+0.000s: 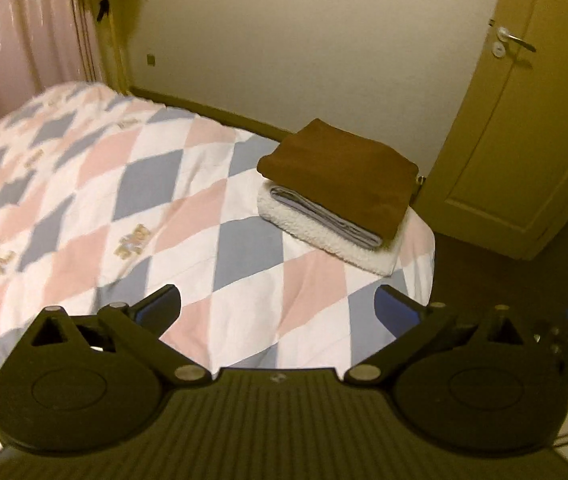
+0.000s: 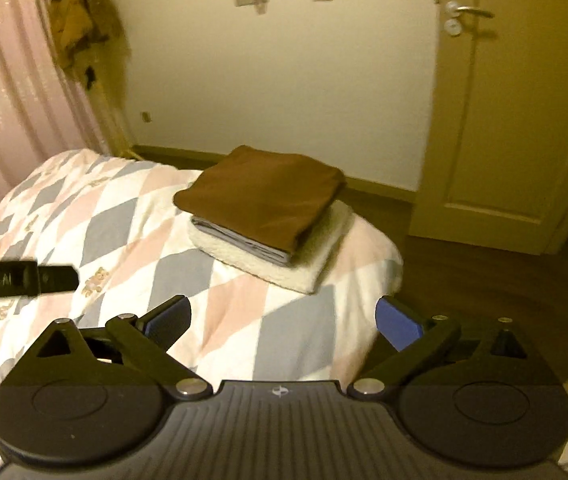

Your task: Fold clothes

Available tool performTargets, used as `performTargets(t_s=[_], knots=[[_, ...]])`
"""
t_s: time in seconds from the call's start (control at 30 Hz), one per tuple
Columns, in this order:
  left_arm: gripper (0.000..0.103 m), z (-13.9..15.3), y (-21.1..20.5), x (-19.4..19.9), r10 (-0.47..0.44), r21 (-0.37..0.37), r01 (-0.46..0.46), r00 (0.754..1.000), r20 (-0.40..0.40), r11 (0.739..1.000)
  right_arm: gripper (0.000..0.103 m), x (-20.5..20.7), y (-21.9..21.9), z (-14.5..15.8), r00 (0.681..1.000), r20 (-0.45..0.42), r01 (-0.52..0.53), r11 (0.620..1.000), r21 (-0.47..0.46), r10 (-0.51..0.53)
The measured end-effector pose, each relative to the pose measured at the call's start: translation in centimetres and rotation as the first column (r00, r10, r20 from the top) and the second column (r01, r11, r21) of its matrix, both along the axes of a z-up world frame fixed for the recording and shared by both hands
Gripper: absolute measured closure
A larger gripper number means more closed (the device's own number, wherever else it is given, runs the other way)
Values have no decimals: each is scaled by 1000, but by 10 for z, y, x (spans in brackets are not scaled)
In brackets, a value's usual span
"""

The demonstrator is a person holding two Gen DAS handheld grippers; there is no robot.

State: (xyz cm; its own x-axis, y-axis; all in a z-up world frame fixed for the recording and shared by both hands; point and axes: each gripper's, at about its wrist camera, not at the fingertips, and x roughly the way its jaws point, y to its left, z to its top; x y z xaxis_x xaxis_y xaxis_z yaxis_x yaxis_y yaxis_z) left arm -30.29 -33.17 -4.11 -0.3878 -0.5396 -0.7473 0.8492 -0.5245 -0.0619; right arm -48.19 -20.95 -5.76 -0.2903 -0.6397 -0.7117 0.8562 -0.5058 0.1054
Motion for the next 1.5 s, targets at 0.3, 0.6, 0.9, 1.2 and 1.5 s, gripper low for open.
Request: performTargets(t_s=[0.3, 0.6, 0.9, 1.2, 1.5], knots=[[1, 21, 34, 34, -11, 66, 25, 977, -214, 997, 0, 44, 42, 28, 971, -239, 20, 999, -40, -29], [1, 37, 52, 39, 8, -20, -11, 989, -147, 1000, 0, 41, 65, 35, 996, -89, 21, 995, -99, -30], [1, 36, 77, 49, -45, -124, 43, 999, -13, 991, 0, 58, 69, 28, 1000, -19, 21, 1000, -21, -21], [1, 1, 84, 68, -29, 29, 28, 999, 33, 999, 0, 75, 77, 0, 992, 100, 75, 995, 61, -81], [1, -12, 100, 78, -42, -61, 47, 995, 92, 997, 0, 95, 83, 1, 991, 68, 112, 993, 48, -115]])
